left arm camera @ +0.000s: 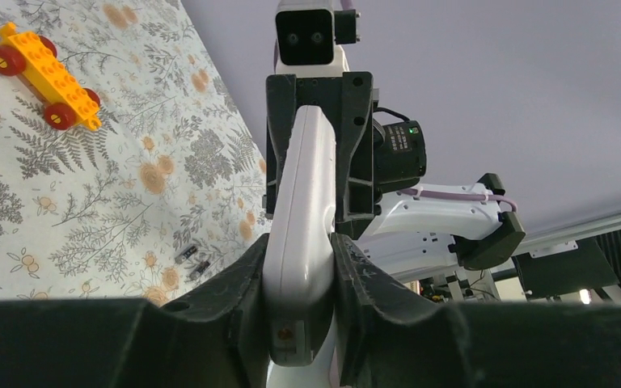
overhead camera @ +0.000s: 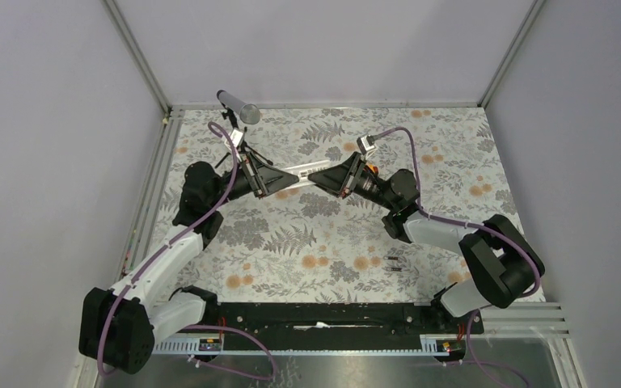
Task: Load the batteries into the remote control
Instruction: Adjust the remote control, then remove the battery cover from the remote control.
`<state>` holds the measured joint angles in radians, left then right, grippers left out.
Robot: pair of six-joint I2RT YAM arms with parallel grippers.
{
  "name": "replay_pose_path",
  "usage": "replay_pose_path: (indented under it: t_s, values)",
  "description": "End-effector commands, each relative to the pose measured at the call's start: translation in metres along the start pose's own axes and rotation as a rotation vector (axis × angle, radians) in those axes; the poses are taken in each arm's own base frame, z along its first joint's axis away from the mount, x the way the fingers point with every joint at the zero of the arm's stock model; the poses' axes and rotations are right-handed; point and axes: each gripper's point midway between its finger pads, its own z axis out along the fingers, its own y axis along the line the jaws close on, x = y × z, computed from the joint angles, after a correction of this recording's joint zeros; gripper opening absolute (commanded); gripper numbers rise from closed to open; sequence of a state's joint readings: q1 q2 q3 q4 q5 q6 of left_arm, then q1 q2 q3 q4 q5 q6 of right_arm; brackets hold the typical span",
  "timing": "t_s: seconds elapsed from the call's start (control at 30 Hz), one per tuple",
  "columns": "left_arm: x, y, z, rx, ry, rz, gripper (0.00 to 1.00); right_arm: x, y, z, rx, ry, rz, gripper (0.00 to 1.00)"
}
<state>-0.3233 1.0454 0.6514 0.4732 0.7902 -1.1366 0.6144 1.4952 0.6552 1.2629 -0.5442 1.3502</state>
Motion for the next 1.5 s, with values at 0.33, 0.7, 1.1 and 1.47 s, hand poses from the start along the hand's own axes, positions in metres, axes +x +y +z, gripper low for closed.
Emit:
replay_pose_path:
  t_s: [0.33,0.7,1.1,1.47]
  values:
    - [0.002,-0.040,-0.003,0.171,0.093,0.134,0.00,-0.005,-0.025,-0.022,0.187,0.051,0.010,0.88]
    - [0.010,-0.016,-0.006,0.104,0.190,0.238,0.00,-0.054,0.022,-0.082,0.311,-0.065,-0.365,0.75]
    - [0.011,-0.013,-0.007,0.106,0.191,0.287,0.00,-0.019,0.049,-0.065,0.197,0.096,-0.372,0.59]
    - [0.007,-0.011,-0.005,0.084,0.147,0.252,0.00,0.000,0.029,-0.042,0.237,0.143,-0.276,0.43]
